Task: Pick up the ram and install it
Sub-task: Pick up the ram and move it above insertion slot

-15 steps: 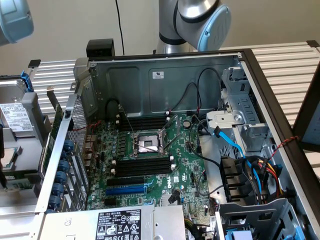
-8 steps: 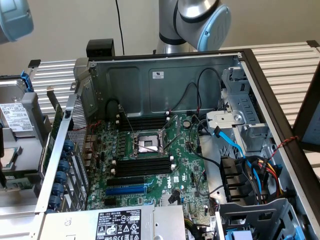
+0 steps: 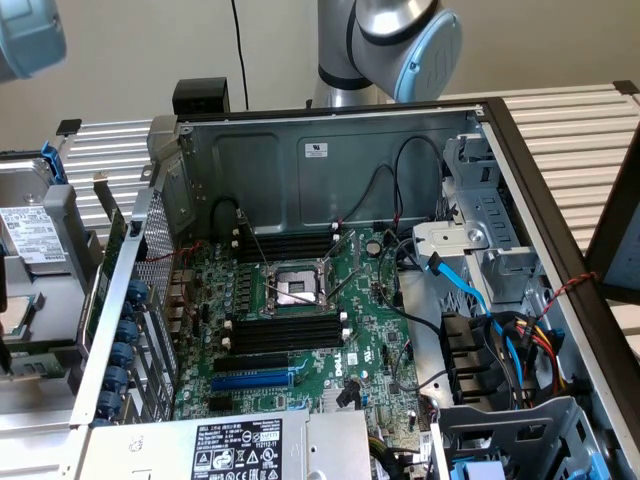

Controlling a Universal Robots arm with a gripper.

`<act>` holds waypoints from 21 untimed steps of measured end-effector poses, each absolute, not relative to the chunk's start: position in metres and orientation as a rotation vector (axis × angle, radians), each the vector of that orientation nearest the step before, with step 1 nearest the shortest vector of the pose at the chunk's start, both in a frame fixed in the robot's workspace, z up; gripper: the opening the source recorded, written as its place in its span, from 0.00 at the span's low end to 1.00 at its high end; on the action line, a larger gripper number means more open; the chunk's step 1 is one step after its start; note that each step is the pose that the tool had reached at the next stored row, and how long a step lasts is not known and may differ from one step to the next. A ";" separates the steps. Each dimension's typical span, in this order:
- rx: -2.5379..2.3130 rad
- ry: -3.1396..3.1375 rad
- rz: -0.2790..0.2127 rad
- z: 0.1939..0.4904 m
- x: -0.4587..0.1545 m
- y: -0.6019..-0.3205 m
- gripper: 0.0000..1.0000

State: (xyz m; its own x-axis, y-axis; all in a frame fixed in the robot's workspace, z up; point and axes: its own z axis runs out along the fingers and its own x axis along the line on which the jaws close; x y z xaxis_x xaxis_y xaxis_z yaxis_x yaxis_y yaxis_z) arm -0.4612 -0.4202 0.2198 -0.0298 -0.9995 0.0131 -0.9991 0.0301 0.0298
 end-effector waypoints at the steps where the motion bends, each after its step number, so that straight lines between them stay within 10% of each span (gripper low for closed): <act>1: 2.167 -2.232 -0.018 0.220 -0.461 -0.420 0.14; 21: 2.159 -2.225 -0.002 0.228 -0.461 -0.416 0.14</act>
